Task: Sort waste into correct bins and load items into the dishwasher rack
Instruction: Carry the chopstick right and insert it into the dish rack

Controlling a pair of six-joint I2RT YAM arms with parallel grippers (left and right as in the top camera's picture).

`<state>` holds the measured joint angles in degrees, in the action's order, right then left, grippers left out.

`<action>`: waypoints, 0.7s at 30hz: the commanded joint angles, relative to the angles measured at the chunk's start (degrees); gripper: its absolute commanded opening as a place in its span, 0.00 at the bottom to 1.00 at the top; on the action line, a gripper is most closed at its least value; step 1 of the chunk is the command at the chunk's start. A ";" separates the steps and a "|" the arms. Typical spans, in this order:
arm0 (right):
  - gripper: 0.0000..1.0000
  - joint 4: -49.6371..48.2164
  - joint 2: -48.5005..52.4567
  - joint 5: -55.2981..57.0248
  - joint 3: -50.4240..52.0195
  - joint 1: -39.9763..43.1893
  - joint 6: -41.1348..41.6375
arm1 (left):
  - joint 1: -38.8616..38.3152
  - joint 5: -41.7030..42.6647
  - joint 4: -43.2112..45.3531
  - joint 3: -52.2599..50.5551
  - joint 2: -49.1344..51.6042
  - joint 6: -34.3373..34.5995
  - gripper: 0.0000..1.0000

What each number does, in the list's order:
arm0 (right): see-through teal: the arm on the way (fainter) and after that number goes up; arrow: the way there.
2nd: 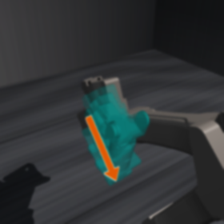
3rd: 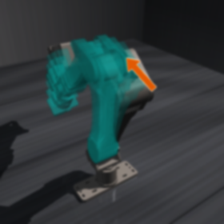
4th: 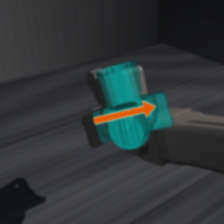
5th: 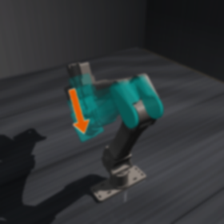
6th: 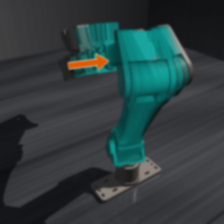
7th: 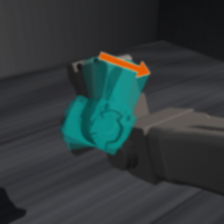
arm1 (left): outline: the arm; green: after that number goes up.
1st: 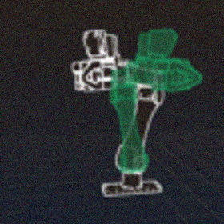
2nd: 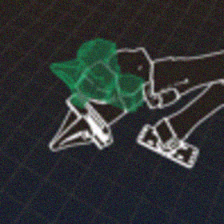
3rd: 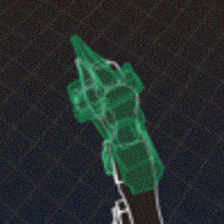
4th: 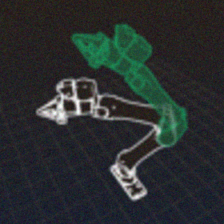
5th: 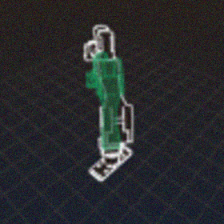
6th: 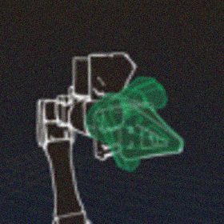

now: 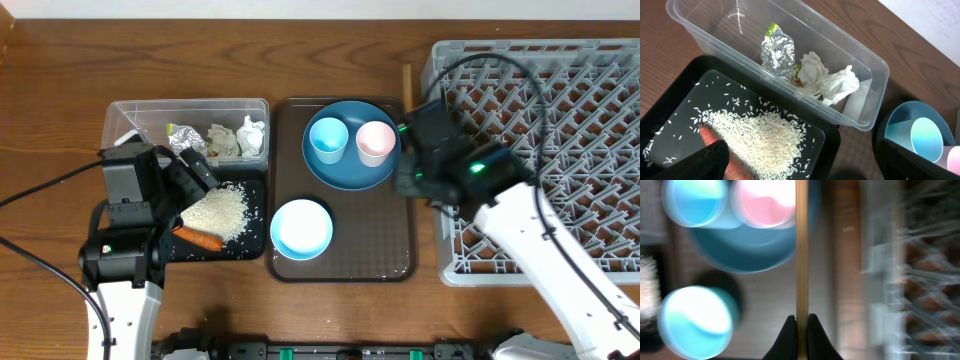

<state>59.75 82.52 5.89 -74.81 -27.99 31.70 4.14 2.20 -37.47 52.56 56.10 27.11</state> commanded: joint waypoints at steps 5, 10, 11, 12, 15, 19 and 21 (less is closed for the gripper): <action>0.01 4.90 0.31 3.17 0.26 10.27 -18.69 | 0.28 -0.31 -0.02 1.05 0.02 -0.50 0.95; 0.01 5.03 1.07 3.69 0.70 14.69 -18.75 | 0.28 -0.31 -0.02 1.05 0.02 -0.50 0.95; 0.01 4.72 1.07 4.09 1.05 15.30 -18.73 | 0.31 -0.31 -0.02 1.03 0.02 -0.50 0.95; 0.01 4.26 1.07 4.33 1.46 15.72 -18.75 | 0.31 -0.31 -0.02 1.05 0.02 -0.50 0.95; 0.01 2.32 1.07 4.42 3.23 16.46 -18.75 | 0.31 -0.31 -0.02 1.03 0.02 -0.50 0.95; 0.01 -0.22 1.07 4.42 5.92 16.46 -18.75 | 0.28 -0.31 -0.02 1.05 0.02 -0.50 0.95; 0.01 -1.16 1.07 4.42 7.10 16.46 -18.73 | 0.31 -0.31 -0.02 1.05 0.02 -0.50 0.96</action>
<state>59.33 83.22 9.50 -69.17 -12.08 13.87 4.14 2.20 -37.47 52.56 56.10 27.14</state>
